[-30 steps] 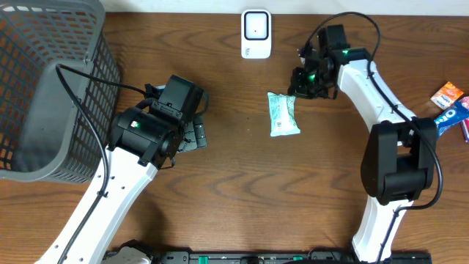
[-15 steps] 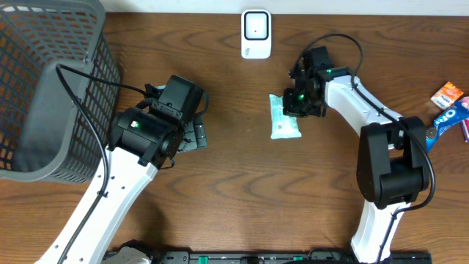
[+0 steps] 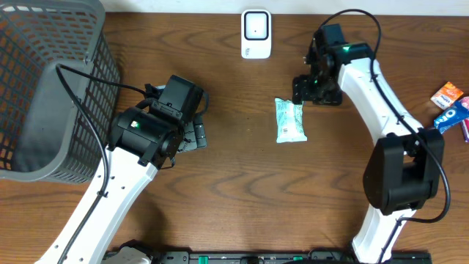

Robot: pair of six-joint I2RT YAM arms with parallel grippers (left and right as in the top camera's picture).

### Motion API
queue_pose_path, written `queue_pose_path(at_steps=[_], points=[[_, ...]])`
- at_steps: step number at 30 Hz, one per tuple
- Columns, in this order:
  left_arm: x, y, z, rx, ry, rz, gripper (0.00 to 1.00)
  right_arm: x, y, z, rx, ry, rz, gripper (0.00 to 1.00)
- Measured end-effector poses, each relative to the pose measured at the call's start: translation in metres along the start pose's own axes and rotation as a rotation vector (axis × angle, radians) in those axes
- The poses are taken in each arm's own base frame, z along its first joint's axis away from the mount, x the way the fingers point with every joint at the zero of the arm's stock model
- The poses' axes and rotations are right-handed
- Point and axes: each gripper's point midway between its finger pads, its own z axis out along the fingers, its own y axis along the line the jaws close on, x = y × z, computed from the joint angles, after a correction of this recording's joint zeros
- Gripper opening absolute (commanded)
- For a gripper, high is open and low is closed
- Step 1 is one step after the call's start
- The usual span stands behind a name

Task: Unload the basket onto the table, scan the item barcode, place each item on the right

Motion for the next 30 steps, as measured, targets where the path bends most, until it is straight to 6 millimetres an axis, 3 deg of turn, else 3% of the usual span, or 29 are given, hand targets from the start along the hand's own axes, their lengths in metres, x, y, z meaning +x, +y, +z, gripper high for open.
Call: queue_pose_path(at_steps=[4, 10, 20, 25, 28, 30], points=[[0.000, 0.000, 0.000, 0.000, 0.000, 0.000, 0.98, -0.001, -0.019, 0.015, -0.038, -0.010, 0.049, 0.89], [0.000, 0.000, 0.000, 0.000, 0.000, 0.000, 0.98, -0.009, -0.032, 0.033, -0.269, -0.072, 0.100, 0.81], [0.000, 0.000, 0.000, 0.000, 0.000, 0.000, 0.98, 0.020, -0.013, 0.059, -0.507, -0.058, 0.106, 0.81], [0.000, 0.000, 0.000, 0.000, 0.000, 0.000, 0.98, 0.019, 0.001, 0.063, -0.558, -0.097, 0.080, 0.69], [0.000, 0.000, 0.000, 0.000, 0.000, 0.000, 0.98, 0.021, 0.007, 0.066, -0.571, -0.107, 0.079, 0.54], [0.000, 0.000, 0.000, 0.000, 0.000, 0.000, 0.98, 0.024, 0.010, 0.069, -0.579, -0.100, 0.087, 0.50]])
